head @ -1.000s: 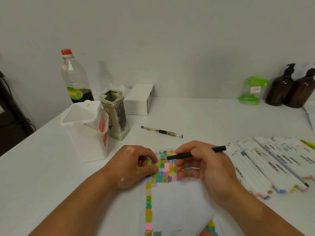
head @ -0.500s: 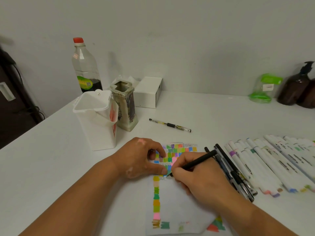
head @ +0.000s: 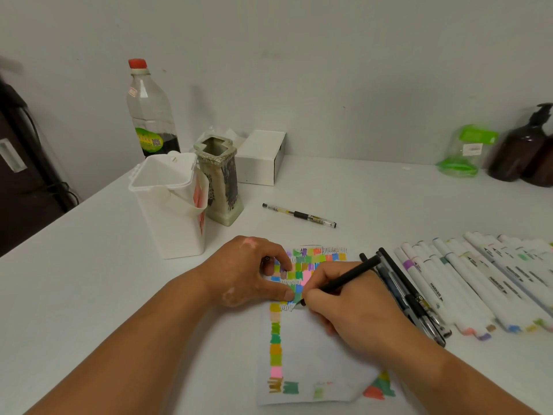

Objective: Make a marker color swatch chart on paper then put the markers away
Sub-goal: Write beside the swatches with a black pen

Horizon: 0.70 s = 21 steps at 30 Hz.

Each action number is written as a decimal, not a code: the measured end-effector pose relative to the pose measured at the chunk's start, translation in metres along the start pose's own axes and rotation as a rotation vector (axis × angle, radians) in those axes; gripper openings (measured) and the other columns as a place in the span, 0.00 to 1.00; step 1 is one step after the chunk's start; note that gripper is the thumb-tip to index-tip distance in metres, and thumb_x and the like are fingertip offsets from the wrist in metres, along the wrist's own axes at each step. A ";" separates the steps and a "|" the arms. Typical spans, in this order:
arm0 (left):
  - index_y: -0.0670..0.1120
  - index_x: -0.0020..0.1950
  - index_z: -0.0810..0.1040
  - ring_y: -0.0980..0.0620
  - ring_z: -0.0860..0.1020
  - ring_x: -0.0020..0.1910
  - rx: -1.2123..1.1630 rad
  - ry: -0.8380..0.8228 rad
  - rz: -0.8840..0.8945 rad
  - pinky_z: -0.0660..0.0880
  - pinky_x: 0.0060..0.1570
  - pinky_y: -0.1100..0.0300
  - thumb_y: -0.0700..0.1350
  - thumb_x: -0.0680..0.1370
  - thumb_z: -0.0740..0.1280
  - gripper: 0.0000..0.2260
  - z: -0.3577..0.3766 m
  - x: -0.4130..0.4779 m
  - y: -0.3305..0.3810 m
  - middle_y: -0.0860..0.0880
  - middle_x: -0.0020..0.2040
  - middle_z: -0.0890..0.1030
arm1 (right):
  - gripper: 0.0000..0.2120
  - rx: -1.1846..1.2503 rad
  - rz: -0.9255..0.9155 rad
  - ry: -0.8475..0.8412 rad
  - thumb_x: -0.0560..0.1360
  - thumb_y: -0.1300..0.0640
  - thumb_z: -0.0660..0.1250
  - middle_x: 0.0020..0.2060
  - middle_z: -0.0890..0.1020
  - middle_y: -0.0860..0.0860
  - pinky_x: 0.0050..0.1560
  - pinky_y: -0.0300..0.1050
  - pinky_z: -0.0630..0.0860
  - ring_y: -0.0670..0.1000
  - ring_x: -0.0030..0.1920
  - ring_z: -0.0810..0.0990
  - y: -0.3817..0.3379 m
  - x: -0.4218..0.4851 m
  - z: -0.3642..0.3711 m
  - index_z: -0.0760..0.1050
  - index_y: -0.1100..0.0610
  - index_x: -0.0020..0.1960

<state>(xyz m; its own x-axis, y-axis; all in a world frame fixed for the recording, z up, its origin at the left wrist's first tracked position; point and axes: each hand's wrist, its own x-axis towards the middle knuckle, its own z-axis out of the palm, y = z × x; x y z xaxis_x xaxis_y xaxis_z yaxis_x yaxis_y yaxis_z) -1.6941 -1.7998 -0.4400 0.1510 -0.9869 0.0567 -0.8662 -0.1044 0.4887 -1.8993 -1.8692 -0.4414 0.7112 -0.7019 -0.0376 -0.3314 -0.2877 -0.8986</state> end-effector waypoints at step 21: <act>0.55 0.57 0.68 0.55 0.80 0.47 -0.155 0.086 -0.086 0.79 0.46 0.64 0.44 0.80 0.67 0.11 -0.002 0.002 0.001 0.55 0.48 0.81 | 0.10 0.214 -0.023 0.317 0.76 0.59 0.72 0.27 0.81 0.51 0.28 0.35 0.74 0.46 0.26 0.78 -0.001 0.006 -0.018 0.80 0.51 0.37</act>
<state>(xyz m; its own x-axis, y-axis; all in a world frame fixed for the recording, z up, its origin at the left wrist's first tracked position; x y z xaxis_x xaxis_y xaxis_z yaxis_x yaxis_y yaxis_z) -1.6937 -1.8015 -0.4381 0.2672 -0.9603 0.0803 -0.7657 -0.1611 0.6227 -1.9054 -1.8845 -0.4327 0.4783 -0.8735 0.0905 -0.1573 -0.1866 -0.9698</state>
